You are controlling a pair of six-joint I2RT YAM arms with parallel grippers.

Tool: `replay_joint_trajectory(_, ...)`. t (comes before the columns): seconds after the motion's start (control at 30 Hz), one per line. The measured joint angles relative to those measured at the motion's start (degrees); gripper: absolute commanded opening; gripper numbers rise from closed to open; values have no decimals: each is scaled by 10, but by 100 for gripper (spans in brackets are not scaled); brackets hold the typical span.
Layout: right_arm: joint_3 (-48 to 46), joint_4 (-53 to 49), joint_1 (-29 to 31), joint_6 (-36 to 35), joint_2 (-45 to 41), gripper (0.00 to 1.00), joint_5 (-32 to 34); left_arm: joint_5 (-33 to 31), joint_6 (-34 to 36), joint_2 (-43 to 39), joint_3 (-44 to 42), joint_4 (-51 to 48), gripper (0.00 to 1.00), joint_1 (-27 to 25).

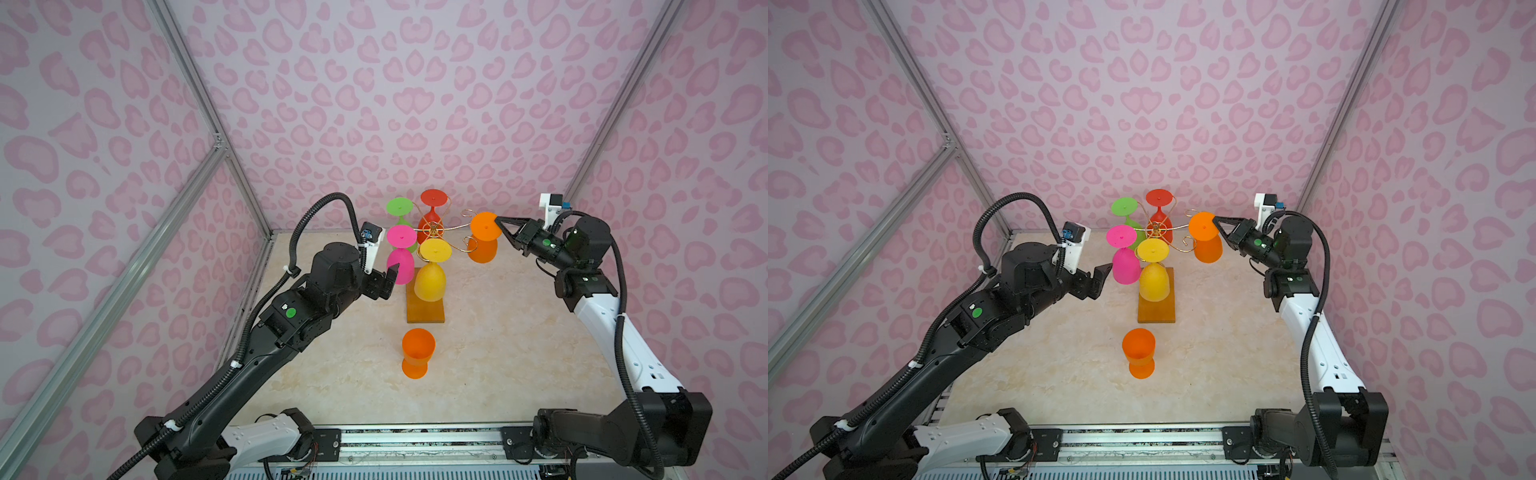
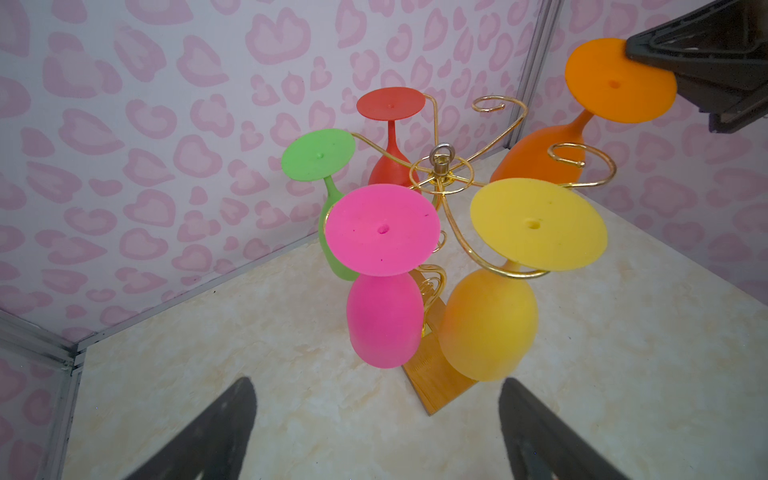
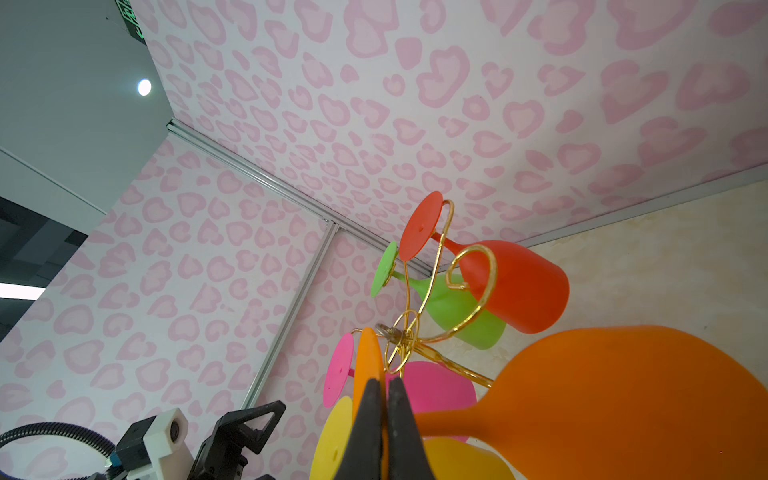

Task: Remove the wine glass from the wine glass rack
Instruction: 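Close the right gripper on the orange glass foot and lift it off the rack, then raise the orange glass toward the left gripper while the left gripper grasps its bowl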

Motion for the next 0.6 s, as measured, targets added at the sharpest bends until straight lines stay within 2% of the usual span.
replay_joint_trajectory(0.13, -11, -2, -36, 6, -35, 0, 3, 27, -12, 0, 0, 20, 92, 8)
replay_joint_trajectory(0.27, -11, -2, -54, 5, -72, 0, 19, 96, -35, 2, -1, 59, 91, 30)
replay_joint_trajectory(0.6, -13, 62, -54, 20, -154, 0, 85, 338, -136, 25, -20, 222, 89, 109)
